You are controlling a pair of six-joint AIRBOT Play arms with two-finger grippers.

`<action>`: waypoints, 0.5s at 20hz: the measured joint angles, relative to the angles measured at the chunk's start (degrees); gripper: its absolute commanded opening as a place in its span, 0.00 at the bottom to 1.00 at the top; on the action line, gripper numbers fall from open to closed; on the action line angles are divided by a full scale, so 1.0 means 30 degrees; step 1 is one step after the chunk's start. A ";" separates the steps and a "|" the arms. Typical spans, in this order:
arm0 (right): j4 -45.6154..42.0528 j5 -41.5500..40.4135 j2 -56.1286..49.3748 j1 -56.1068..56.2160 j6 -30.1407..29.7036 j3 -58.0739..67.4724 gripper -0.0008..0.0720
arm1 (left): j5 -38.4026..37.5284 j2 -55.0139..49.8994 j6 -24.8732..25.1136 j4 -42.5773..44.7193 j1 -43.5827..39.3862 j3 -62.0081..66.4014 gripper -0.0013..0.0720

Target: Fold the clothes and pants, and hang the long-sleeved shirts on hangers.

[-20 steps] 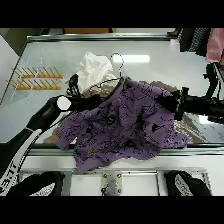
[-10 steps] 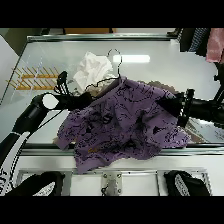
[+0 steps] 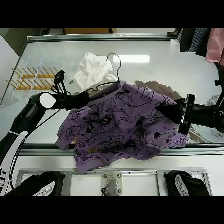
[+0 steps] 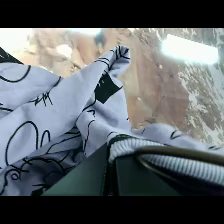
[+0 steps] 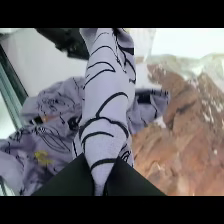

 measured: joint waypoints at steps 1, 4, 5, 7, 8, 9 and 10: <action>-0.0612 0.0117 0.0007 0.0000 0.0211 0.0000 0.02 | 0.0007 0.0007 0.0036 -0.0007 0.0015 0.0000 0.04; -0.2055 0.0262 0.0073 0.0000 0.0707 0.0000 0.02 | -0.0051 0.0007 0.0138 0.0073 0.0022 0.0204 0.04; -0.2375 0.0262 0.0095 0.0000 0.0831 0.0000 0.02 | -0.0226 0.0007 0.0146 0.0153 0.0022 0.0466 0.04; -0.2798 0.0168 0.0109 0.0000 0.1049 0.0000 0.02 | -0.0750 0.0044 0.0306 0.0291 0.0000 0.1341 0.04; -0.2834 -0.0015 0.0109 0.0000 0.1173 0.0000 0.02 | -0.1078 0.0124 0.0459 0.0328 -0.0066 0.1865 0.04; -0.2739 -0.0168 0.0109 0.0000 0.1188 0.0000 0.02 | -0.1428 0.0299 0.0656 0.0364 -0.0204 0.2484 0.04; -0.2492 -0.0335 0.0109 0.0000 0.1253 0.0000 0.02 | -0.1763 0.0532 0.0838 0.0372 -0.0386 0.3075 0.04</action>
